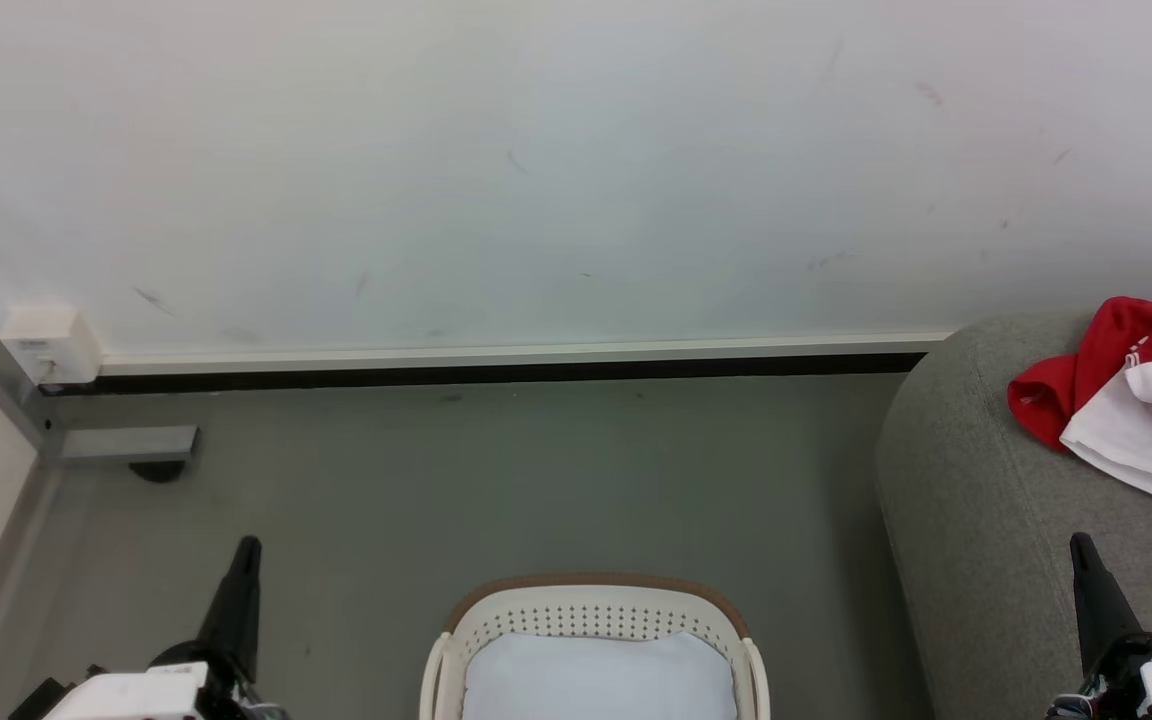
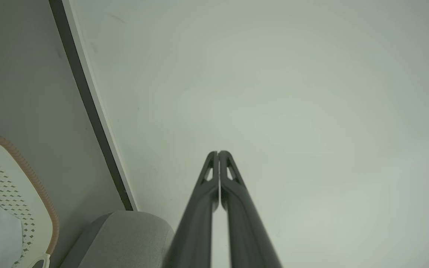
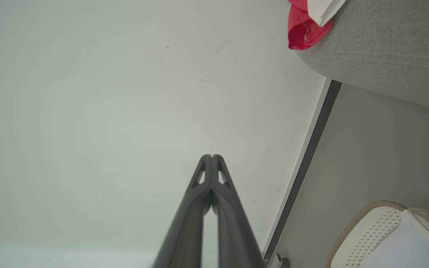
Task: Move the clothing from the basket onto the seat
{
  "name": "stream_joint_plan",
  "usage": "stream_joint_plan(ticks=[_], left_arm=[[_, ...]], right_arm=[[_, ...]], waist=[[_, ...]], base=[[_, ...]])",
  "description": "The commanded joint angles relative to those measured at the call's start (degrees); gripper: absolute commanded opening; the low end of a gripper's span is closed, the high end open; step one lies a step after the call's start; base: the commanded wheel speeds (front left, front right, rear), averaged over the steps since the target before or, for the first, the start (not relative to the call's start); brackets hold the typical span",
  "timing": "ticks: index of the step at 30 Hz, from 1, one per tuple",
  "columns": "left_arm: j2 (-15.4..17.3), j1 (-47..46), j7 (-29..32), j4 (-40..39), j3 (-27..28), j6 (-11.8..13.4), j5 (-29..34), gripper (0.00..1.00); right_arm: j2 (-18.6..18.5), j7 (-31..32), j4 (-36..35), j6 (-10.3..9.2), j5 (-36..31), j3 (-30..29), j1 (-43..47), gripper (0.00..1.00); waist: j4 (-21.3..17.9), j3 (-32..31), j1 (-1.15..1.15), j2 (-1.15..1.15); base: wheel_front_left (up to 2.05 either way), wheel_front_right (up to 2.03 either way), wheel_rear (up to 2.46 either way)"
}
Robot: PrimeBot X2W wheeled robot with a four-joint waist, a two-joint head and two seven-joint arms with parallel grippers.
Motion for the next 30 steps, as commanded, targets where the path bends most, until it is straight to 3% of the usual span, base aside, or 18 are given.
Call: stream_joint_plan(ticks=[1,30], left_arm=[[0.06,-0.51,0.23,-0.14,0.21,-0.10,-0.79,0.00],[0.06,-0.49,0.21,-0.15,0.18,-0.10,-0.81,0.00]], right_arm=[[-0.44,0.21,-0.32,-0.12,0.08,-0.20,-0.72,0.00],[-0.44,0.20,-0.31,-0.12,0.09,-0.19,-0.71,0.00]], waist=[[0.00,0.00,0.00,0.00],[0.00,0.00,0.00,0.00]], base=[[0.00,0.00,0.00],[0.00,0.00,0.00]])
